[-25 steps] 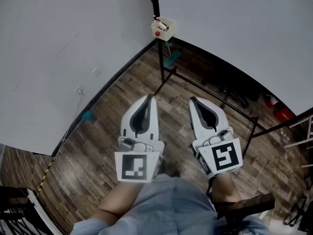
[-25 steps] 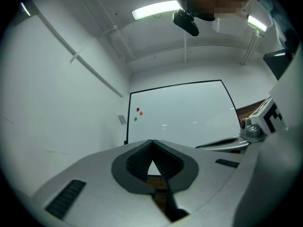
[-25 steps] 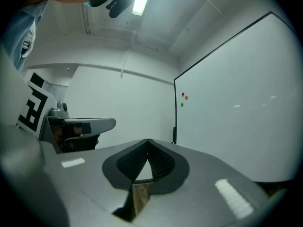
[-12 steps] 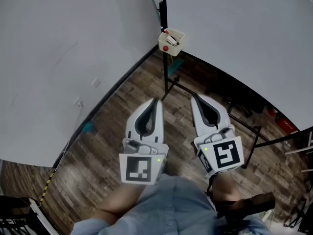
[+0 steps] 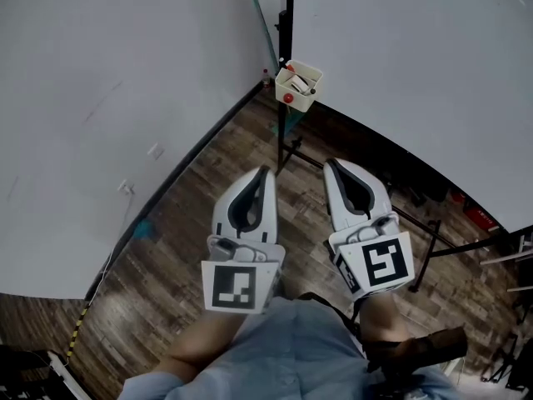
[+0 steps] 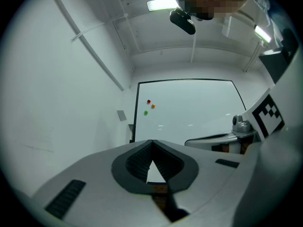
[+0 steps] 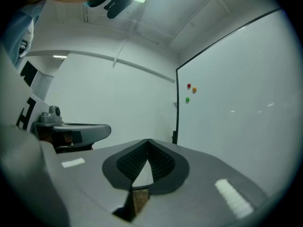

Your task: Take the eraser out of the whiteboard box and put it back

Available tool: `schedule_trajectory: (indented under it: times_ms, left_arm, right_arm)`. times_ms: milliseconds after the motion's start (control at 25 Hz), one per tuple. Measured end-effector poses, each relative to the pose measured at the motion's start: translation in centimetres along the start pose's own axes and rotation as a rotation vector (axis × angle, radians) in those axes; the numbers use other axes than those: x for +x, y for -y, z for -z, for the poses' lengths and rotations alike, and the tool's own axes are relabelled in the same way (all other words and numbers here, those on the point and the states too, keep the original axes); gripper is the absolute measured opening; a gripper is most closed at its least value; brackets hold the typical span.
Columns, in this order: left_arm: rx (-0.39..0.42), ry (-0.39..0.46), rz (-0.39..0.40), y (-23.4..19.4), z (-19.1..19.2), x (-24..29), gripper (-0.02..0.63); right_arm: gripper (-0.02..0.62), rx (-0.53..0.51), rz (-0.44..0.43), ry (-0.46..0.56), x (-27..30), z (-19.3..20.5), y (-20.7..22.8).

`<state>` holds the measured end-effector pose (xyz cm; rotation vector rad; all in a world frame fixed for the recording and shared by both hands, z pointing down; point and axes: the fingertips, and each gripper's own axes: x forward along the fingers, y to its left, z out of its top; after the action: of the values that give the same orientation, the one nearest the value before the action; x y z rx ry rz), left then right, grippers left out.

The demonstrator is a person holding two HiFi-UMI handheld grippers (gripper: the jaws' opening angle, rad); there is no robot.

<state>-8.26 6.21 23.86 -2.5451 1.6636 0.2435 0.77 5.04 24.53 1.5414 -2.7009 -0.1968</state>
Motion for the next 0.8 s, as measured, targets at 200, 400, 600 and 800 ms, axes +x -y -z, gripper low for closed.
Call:
schedule_trajectory:
  times_ms: [200, 400, 600, 800]
  left_arm:
    - [-0.016, -0.016, 0.017, -0.6, 1.0, 1.1, 0.003]
    - [-0.022, -0.022, 0.026, -0.9, 1.7, 2.5, 0.003]
    - [-0.015, -0.028, 0.022, -1.9, 2.3, 4.6, 0.003]
    - [-0.004, -0.032, 0.022, -2.8, 3.1, 7.9, 0.003]
  right_arm:
    - [0.002, -0.004, 0.020, -0.019, 0.9, 0.6, 0.6]
    - [0.002, -0.006, 0.037, -0.030, 1.8, 1.2, 1.7]
    - [0.002, -0.004, 0.035, -0.029, 3.6, 1.8, 2.9]
    - [0.002, 0.004, 0.030, -0.024, 6.3, 2.2, 5.0]
